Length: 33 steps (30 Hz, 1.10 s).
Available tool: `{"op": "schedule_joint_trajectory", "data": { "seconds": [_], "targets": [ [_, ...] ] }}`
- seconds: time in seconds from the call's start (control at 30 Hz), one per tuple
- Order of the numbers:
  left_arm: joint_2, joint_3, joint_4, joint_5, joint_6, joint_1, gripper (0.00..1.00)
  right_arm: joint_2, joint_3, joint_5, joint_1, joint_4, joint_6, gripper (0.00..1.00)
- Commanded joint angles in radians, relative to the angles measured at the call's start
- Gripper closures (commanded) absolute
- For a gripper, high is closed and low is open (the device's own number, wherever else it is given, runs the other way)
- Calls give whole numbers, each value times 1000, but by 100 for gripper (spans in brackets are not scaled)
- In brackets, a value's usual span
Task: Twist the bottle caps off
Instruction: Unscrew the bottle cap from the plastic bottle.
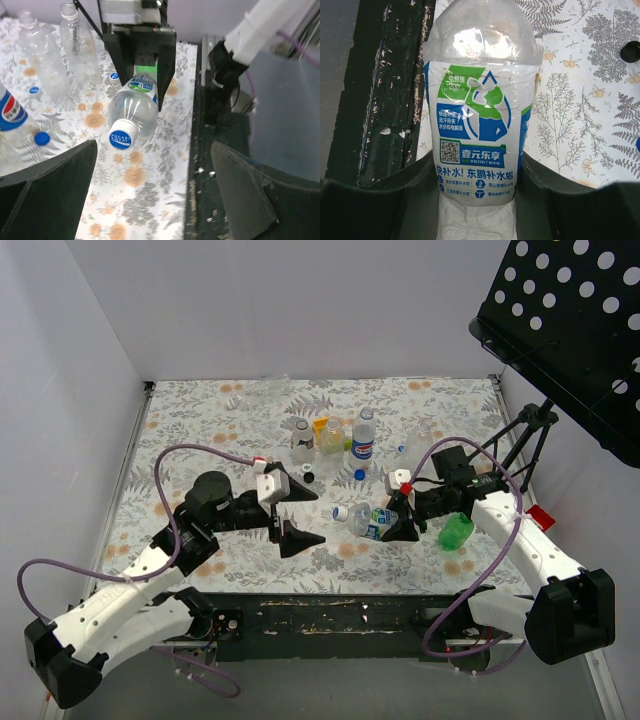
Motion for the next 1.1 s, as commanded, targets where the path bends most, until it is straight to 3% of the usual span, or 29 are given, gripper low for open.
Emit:
{"op": "schedule_joint_trajectory", "data": {
  "seconds": [0.0,0.1,0.3,0.43,0.53,0.87,1.07],
  "targets": [
    [54,-42,82,137,418,-2,2,-9,5,-37,2,-7,-16,86],
    [151,16,31,162,460,0,2,-8,6,-35,2,-9,-14,86],
    [235,-16,215,211,383,0,4,-6,9,-37,2,-9,-16,86],
    [266,-14,246,218,351,0,13,-9,3,-35,2,-9,-16,86],
    [289,-5,251,221,325,-2,28,-6,3,-35,2,-4,-16,86],
    [317,-2,217,198,337,0,36,-5,5,-35,2,-7,-16,86],
    [335,12,205,201,330,0,51,-6,3,-33,3,-6,-16,86]
  ]
}}
